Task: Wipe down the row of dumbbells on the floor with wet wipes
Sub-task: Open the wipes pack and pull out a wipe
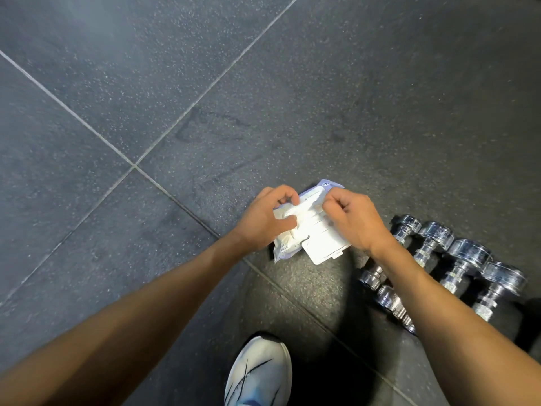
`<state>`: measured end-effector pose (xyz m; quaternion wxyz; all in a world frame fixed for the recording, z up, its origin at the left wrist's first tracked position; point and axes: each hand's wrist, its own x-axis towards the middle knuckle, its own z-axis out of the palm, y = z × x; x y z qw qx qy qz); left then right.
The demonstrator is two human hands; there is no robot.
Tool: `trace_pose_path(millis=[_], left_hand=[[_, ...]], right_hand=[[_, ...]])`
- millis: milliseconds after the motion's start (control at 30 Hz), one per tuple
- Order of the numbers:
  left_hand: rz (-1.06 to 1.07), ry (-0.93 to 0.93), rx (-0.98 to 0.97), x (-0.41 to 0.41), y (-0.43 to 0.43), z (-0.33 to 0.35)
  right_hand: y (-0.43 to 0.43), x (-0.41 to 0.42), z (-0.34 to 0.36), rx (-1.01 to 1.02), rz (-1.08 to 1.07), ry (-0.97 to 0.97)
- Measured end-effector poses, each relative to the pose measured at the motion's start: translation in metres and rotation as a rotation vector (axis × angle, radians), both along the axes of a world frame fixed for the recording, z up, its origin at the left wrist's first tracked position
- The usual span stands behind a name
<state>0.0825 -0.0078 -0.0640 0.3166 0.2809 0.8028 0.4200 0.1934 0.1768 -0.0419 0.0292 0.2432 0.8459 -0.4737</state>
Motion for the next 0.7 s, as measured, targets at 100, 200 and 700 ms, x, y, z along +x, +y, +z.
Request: trace_pose_path(millis=[100,200,700], left_hand=[[-0.08,0.081,-0.011,0.004,0.0,0.0],[-0.2,0.202,-0.035,0.009,0.007,0.003],[-0.7,1.076,-0.394,0.001,0.06,0.049]], right_hand=[[0.0,0.002,0.003,-0.165,-0.106,0.007],[0.0,0.004,0.006,-0.289,-0.201,0.007],[0.005,0.003,0.001,-0.406,-0.261,0.004]])
